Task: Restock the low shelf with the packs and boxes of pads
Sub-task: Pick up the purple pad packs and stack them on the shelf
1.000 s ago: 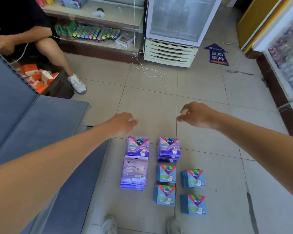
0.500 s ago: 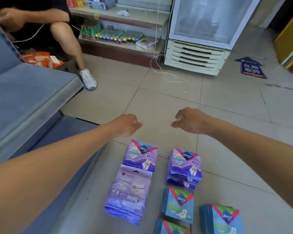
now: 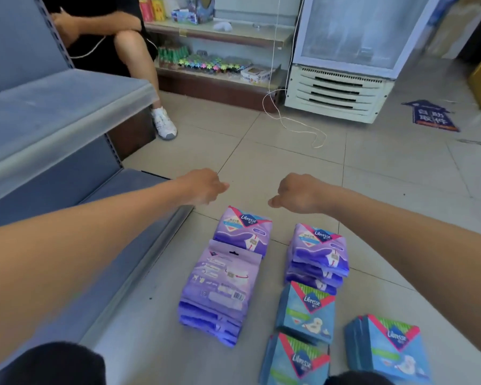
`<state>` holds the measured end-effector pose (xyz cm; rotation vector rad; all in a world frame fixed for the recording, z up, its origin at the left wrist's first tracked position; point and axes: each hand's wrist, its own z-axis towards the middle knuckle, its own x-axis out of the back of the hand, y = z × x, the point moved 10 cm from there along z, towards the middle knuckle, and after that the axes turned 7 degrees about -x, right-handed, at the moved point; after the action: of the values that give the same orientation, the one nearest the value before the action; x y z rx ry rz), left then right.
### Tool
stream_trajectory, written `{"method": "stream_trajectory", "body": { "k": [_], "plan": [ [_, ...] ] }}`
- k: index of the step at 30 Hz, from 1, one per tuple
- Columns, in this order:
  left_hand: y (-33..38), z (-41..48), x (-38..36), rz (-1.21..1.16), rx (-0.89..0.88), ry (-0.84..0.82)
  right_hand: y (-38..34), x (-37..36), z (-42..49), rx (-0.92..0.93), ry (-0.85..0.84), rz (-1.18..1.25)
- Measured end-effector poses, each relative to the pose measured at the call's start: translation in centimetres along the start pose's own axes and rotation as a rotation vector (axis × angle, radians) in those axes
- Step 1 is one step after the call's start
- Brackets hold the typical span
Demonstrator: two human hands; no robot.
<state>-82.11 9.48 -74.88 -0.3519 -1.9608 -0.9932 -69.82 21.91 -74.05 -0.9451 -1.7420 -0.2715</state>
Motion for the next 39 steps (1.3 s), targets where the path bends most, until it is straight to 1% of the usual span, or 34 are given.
{"method": "stream_trajectory", "body": {
  "k": [2, 6, 8, 10, 14, 18, 22, 27, 29, 33, 36, 39],
  "plan": [
    [-0.7, -0.5, 0.3, -0.092, 0.034, 0.021, 0.4, 0.2, 0.0, -0.026, 0.020, 0.009],
    [-1.8, -1.3, 1.0, -0.187, 0.050, 0.004, -0.3, 1.3, -0.1, -0.054, 0.064, 0.061],
    [-3.4, -2.0, 0.8, -0.241, 0.071, -0.031, -1.1, 1.0, -0.5, -0.071, 0.052, 0.103],
    [-4.8, -2.8, 1.0, -0.234, 0.073, -0.065, -2.2, 0.8, -1.0, -0.086, 0.058, 0.123],
    [-7.4, -5.4, 2.4, -0.241, 0.084, -0.029, -4.1, -0.6, -2.2, -0.090, 0.020, 0.161],
    [-9.8, -6.7, 2.5, -0.192, 0.111, 0.010, -5.0, -2.0, -3.0, -0.098, -0.017, 0.149],
    [-11.7, -5.5, 0.2, -0.197, 0.173, -0.064, -5.6, -2.7, -1.8, -0.107, -0.023, 0.172],
    [-12.4, -2.9, -3.3, -0.285, 0.192, -0.045, -5.5, -4.4, 0.5, -0.138, -0.031, 0.210],
    [-12.4, -2.2, -4.6, -0.273, 0.187, -0.040, -4.9, -5.5, 1.4, -0.158, -0.051, 0.231],
    [-13.6, -0.3, -7.5, -0.309, 0.198, -0.037, -2.8, -8.5, 2.6, -0.240, -0.103, 0.331],
    [-14.5, 0.9, -9.5, -0.343, 0.223, -0.027, -0.8, -10.7, 3.2, -0.301, -0.090, 0.415],
    [-15.7, 1.9, -11.6, -0.302, 0.252, -0.025, 1.5, -14.3, 3.3, -0.386, -0.071, 0.533]
  ]
}}
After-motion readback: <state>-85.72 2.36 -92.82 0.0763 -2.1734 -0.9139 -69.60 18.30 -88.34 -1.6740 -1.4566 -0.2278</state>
